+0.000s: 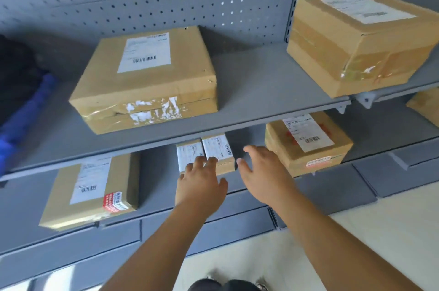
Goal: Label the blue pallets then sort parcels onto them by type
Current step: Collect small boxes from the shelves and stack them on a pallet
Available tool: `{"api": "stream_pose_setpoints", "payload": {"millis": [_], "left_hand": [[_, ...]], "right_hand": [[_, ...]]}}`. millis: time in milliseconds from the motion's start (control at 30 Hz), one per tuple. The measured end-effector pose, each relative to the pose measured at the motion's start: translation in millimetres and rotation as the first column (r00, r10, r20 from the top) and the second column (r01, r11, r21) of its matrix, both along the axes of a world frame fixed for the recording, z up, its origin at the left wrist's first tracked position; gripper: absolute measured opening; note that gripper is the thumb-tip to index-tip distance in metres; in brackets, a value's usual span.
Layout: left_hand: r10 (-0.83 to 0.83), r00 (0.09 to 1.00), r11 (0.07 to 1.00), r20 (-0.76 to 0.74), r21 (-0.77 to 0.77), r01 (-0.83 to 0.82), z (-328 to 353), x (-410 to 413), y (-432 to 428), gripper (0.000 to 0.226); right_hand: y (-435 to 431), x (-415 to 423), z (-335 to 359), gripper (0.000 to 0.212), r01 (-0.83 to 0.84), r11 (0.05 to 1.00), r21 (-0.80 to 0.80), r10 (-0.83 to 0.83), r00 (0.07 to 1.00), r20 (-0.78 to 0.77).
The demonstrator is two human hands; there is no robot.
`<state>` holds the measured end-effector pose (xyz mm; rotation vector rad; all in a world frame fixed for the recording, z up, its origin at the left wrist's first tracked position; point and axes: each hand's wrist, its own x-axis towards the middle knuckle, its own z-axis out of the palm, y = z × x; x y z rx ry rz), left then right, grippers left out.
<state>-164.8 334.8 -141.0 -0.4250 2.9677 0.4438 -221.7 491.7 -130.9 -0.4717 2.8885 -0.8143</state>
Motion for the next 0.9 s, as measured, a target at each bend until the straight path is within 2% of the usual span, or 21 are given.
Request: {"api": "stream_pose_setpoints", "payload": {"millis": [133,400,667,900], "left_hand": [[0.107,0.994,0.994,0.004,-0.001,-0.107,-17.1,3.9,-23.9,0.053],[0.236,0.971,0.972,-0.019,0.012,-0.236,-80.4,-8.9,-54.9,0.05],[0.25,0.96,0.968,-0.123,0.015,-0.25,-128.0,-49.5,-59.7,0.052],[0.23,0.957,0.973,-0.175,0.06,-0.222,-153.5,-64.9,-65.5,0.052]], "right_hand": [[-33.7,-9.9,-20.7,0.032,-0.089,0.993,0.072,0.089,0.996,-0.002],[-69.5,-37.6,-84.3,0.039,-0.137,0.973,0.185,0.146,0.989,-0.031],[-99.7,-68.1,-129.9,0.051,-0.078,0.98,0.184,0.1,0.989,-0.11],[-104.7,-79.2,-169.2,0.056,-0.114,0.986,0.126,0.125,0.989,-0.083]]}}
